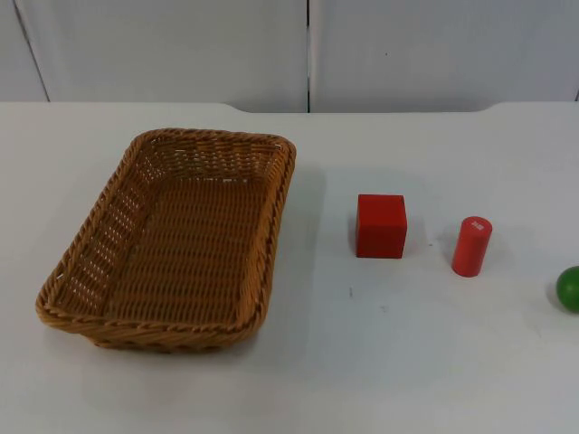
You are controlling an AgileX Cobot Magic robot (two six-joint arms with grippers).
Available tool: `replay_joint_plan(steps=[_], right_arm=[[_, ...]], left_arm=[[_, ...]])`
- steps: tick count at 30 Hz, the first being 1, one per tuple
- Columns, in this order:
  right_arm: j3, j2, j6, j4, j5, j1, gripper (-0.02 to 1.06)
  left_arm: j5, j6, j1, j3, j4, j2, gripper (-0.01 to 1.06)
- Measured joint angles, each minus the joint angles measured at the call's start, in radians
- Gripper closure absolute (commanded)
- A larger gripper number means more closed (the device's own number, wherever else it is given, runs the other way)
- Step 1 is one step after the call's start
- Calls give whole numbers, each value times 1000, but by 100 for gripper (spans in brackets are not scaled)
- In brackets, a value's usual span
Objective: Pick up the basket with the left hand and place the object to the left of the red cylinder into the basket with the right hand.
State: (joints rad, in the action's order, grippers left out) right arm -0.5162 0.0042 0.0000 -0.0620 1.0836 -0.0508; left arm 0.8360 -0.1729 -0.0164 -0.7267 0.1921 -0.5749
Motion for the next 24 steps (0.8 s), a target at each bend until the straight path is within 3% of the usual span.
replay_joint_plan(steps=[8,15,20,24], right_arm=[[0,0,0,0,0,0,-1],[0,0,0,0,0,0,-1],[0,0,0,0,0,0,-1],[0,0,0,0,0,0,-1]], left_arm=[[-91,-132,0,-37,131,-210,0],[-160,-197,0,-40,170,-308,0],[-262,-234,0,-42,184,-405,0],[-275,-257,0,-70,194,-470,0]])
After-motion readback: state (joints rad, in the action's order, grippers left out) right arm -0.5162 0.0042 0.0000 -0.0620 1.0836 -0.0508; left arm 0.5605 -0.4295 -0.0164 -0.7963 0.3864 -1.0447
